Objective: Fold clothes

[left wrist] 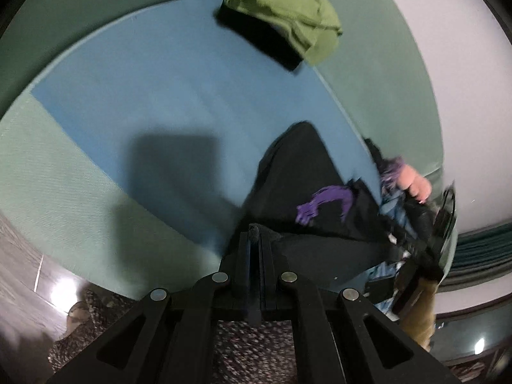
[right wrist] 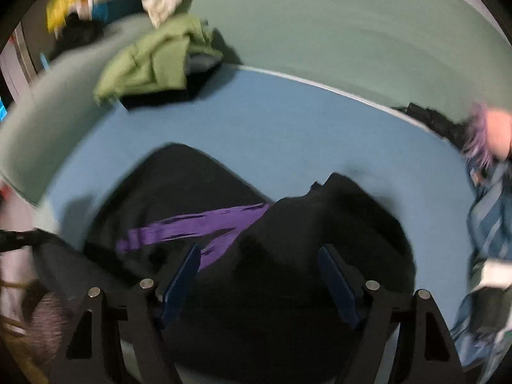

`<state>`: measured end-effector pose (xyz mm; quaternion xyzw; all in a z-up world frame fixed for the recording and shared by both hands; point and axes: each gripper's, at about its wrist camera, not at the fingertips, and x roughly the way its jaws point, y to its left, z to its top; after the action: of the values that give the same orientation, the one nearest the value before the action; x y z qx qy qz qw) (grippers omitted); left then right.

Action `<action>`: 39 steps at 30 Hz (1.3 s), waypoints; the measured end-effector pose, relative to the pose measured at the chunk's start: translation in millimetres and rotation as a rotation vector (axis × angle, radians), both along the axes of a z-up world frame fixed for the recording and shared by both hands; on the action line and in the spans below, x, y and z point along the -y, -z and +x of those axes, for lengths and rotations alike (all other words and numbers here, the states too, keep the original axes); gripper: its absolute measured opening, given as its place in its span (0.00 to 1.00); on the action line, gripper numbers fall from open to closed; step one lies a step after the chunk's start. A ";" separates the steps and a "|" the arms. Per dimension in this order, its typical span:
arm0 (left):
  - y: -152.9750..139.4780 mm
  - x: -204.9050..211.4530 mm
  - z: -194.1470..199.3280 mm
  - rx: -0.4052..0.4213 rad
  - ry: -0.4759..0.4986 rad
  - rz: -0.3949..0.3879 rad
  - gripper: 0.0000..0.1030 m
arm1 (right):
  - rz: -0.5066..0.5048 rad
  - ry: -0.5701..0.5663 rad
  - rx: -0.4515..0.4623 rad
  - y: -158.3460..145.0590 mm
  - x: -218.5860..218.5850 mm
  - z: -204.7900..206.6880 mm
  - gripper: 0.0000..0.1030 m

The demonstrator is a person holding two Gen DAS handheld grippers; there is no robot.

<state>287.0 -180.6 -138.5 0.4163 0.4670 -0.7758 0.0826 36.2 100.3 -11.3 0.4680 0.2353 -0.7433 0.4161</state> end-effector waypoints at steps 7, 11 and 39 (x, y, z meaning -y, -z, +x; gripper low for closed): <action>15.0 -6.4 -6.1 0.003 0.039 0.025 0.03 | 0.039 0.263 0.215 32.0 20.9 -34.8 0.54; 12.9 -8.7 6.8 -0.024 0.040 0.035 0.03 | -0.006 0.401 0.224 35.8 7.8 -49.2 0.03; -41.9 -46.1 60.2 -0.209 0.112 0.096 0.03 | -0.154 0.697 0.253 8.2 -301.7 69.7 0.00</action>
<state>347.1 -134.5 -96.6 0.3619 0.4858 -0.7951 -0.0298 105.9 402.0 -19.5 0.5754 -0.0477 -0.7921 0.1979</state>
